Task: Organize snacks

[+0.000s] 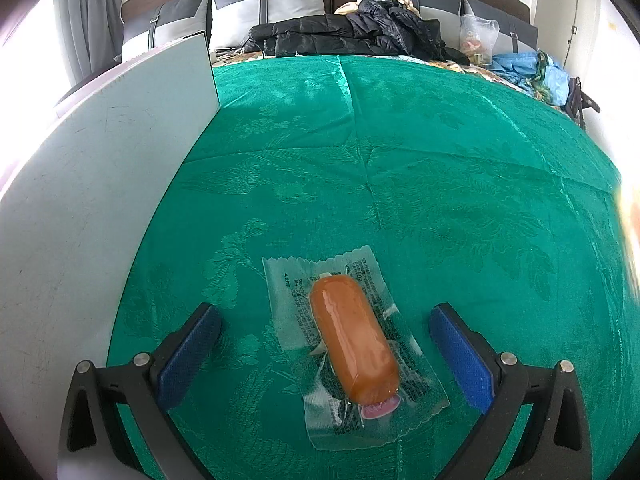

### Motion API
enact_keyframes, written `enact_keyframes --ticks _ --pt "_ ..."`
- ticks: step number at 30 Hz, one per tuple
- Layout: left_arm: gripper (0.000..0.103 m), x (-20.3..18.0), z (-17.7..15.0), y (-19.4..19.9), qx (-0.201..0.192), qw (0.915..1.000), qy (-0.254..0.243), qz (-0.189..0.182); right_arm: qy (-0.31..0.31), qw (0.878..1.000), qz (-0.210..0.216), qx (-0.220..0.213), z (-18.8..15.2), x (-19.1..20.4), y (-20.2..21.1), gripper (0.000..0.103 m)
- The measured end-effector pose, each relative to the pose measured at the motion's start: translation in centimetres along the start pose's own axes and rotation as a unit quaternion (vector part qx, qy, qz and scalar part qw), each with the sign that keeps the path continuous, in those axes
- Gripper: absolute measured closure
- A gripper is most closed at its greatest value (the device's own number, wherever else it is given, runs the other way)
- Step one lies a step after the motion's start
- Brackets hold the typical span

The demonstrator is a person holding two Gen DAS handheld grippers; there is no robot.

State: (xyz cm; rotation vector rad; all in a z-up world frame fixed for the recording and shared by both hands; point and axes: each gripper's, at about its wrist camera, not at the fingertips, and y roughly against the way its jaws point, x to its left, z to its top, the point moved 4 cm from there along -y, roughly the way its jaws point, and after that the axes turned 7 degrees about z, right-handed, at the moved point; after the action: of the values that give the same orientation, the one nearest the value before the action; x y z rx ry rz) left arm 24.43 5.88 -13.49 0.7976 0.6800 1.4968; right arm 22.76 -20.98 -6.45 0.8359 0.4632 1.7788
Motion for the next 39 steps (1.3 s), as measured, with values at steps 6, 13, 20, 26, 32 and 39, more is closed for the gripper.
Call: enact_keyframes --ticks 6,13,20,26,32,39 --pt "0.048 1.3 0.6 1.0 0.030 0.9980 0.011 -0.055 0.016 1.000 -0.006 -0.005 -6.2 -0.1 4.8 0.030" --pt "0.101 2.9 1.3 3.7 0.020 0.9893 0.086 -0.116 0.004 0.999 0.009 -0.038 -4.2 -0.6 6.1 0.030" --pt "0.082 4.1 -0.4 4.7 0.020 0.9897 0.095 -0.106 0.001 1.000 0.016 -0.026 -5.8 -0.7 6.2 0.030" --pt "0.040 2.8 -1.2 2.6 0.048 0.9875 0.102 -0.110 0.035 0.999 0.015 -0.027 -6.1 0.6 6.1 0.030" --pt "0.074 1.0 -0.5 2.1 0.055 0.9892 0.088 -0.103 0.055 0.998 0.018 -0.015 -7.1 1.5 5.7 0.030" --pt "0.082 3.6 -0.7 6.1 0.020 0.9759 0.147 -0.160 0.041 0.999 0.019 -0.021 -6.7 1.3 6.3 0.030"
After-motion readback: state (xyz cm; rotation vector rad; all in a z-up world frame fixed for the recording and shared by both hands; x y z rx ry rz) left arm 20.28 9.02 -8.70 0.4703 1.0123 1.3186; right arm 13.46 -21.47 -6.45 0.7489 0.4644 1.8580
